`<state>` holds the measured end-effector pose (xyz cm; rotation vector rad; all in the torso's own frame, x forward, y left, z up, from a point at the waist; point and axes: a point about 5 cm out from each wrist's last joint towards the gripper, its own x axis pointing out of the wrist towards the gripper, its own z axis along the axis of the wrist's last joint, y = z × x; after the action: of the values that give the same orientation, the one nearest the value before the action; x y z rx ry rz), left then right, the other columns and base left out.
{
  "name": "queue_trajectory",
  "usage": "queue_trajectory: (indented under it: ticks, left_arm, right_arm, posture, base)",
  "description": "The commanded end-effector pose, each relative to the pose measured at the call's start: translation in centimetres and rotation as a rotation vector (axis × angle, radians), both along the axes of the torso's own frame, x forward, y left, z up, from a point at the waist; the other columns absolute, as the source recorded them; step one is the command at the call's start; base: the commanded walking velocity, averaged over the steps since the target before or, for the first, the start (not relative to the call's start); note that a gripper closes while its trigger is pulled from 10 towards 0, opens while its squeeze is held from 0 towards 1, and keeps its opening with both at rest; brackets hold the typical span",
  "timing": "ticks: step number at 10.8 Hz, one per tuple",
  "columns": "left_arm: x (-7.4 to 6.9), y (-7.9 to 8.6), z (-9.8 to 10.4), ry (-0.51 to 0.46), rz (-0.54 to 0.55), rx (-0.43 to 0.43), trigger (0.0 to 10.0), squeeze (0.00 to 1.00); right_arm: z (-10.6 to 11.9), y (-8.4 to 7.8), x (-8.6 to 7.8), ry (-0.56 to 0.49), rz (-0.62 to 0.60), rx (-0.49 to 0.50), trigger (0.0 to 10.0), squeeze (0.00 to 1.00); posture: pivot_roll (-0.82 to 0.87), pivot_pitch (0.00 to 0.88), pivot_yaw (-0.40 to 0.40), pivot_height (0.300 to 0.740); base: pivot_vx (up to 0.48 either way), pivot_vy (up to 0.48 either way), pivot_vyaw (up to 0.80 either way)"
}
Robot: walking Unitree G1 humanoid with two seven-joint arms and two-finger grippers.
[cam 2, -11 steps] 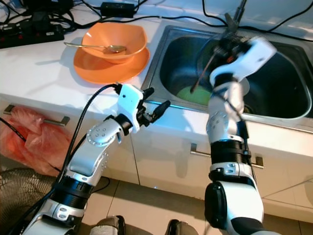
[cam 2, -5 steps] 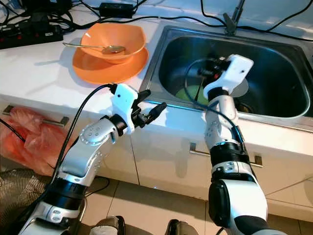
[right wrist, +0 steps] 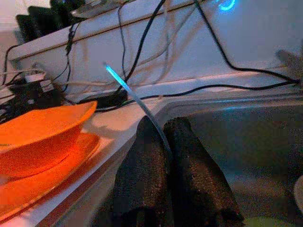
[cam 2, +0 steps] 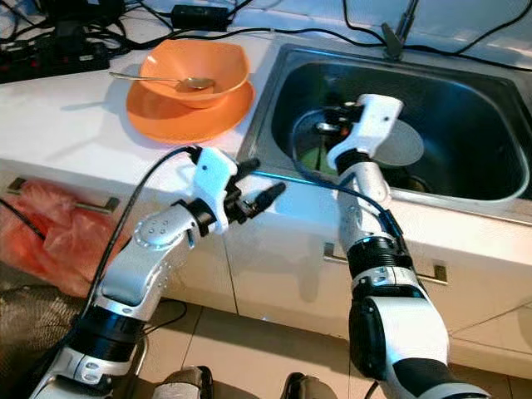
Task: Kitchen organization
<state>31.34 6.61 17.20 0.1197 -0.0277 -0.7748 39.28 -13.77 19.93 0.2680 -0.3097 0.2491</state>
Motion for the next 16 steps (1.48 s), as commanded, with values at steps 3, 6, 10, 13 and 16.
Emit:
queue_trajectory:
  ticks: [3,6,10,13,16]
  left_arm:
    - [-0.4,-0.4,-0.8,0.040,-0.031,0.032,10.0,0.00]
    - [-0.5,-0.5,-1.0,0.046,-0.036,0.040,10.0,0.00]
    - [-0.7,-0.7,-1.4,0.056,-0.046,0.042,10.0,0.00]
    - [-0.4,-0.6,-1.6,0.060,-0.041,0.045,10.0,0.00]
    - [-0.1,-0.3,-1.5,0.050,-0.023,0.044,10.0,0.00]
  right_arm:
    - [-1.1,1.2,0.1,0.046,0.069,-0.059,10.0,0.00]
    - [-1.5,1.3,0.2,0.081,0.092,-0.113,10.0,1.00]
    - [-2.7,1.2,0.0,0.117,0.077,-0.136,10.0,1.00]
    - [-2.8,1.0,0.1,0.124,0.063,-0.122,10.0,1.00]
    - [-2.6,1.2,0.2,0.119,0.059,-0.131,10.0,0.00]
  posture:
    - [0.23,0.137,-0.051,0.740]
    - [0.23,0.132,-0.051,0.740]
    - [0.23,0.114,-0.045,0.740]
    - [0.24,0.069,-0.041,0.740]
    - [0.25,0.048,-0.040,0.740]
  base:
    - [0.000,0.000,0.00]
    - [0.000,0.000,0.00]
    - [0.000,0.000,0.00]
    - [0.000,0.000,0.00]
    - [0.000,0.000,0.00]
